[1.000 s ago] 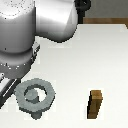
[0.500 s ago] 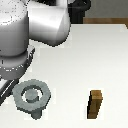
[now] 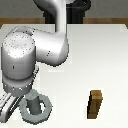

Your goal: Put the loop with the handle onto the peg.

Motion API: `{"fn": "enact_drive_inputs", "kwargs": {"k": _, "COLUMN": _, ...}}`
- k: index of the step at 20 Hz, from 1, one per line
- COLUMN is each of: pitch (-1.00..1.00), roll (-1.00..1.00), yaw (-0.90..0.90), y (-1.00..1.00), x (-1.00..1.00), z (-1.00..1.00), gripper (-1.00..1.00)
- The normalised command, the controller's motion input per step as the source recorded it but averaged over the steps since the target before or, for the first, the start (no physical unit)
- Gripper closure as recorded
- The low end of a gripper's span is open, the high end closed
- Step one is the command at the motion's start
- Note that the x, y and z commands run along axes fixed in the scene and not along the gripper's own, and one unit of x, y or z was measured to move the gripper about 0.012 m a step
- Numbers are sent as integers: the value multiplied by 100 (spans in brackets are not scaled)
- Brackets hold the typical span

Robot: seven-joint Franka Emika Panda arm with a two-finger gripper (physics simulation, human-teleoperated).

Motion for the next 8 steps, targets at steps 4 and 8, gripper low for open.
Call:
{"fn": "enact_drive_inputs", "kwargs": {"k": 4, "pitch": 0, "roll": 0, "yaw": 0, "y": 0, "x": 0, "z": 0, "gripper": 100}}
{"fn": "enact_drive_inputs", "kwargs": {"k": 8, "pitch": 0, "roll": 0, "yaw": 0, "y": 0, "x": 0, "z": 0, "gripper": 100}}
